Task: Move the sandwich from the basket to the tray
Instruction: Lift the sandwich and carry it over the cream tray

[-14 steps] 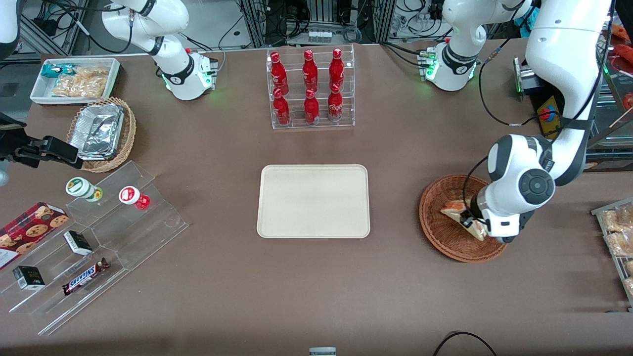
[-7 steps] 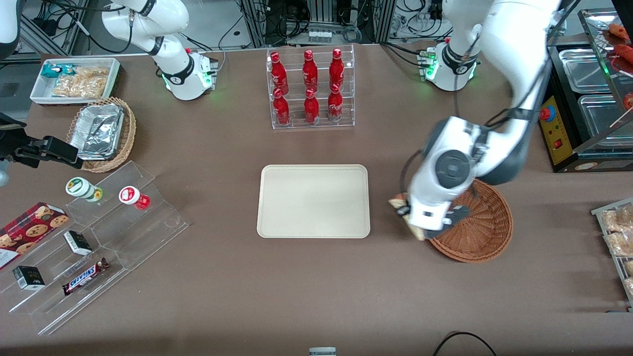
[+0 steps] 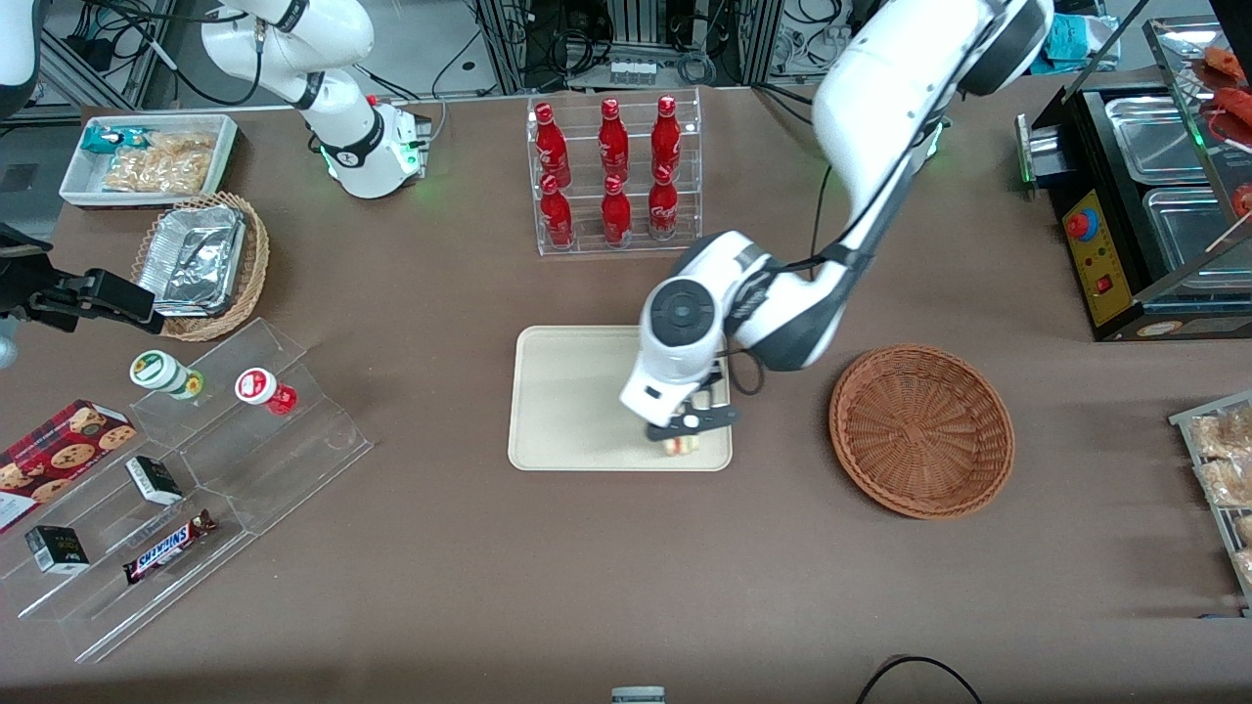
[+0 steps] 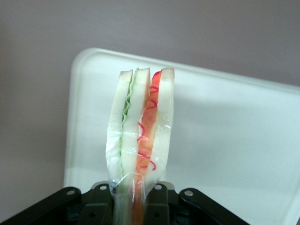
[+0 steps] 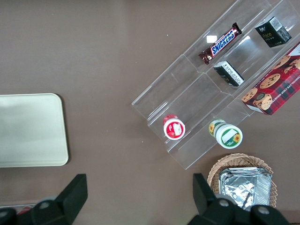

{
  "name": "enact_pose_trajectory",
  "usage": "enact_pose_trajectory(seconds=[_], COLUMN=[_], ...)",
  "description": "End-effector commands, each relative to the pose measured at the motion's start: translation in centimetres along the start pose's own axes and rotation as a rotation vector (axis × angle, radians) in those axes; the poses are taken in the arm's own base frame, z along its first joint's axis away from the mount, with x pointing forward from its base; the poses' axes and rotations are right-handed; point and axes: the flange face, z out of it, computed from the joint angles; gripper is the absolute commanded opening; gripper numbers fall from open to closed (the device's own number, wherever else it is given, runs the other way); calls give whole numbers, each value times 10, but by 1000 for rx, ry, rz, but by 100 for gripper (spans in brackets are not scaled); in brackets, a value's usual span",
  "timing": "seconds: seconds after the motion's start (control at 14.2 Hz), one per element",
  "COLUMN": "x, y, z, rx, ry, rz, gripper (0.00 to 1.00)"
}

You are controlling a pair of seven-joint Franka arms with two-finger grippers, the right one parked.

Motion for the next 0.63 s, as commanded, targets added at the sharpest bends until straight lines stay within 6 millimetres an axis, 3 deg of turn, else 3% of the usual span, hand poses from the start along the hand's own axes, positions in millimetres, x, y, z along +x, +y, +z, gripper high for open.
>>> enact_pose_trajectory(seconds=[0.0, 0.21, 0.42, 0.49, 0.56], x=[-7, -24, -27, -27, -26], y=[33, 50, 51, 51, 50], z=[21, 48, 60, 62, 64], rx=[8, 16, 24, 27, 28], ry=[7, -7, -17, -20, -21], rz=[104, 149, 151, 151, 149], gripper=[23, 23, 25, 28, 41])
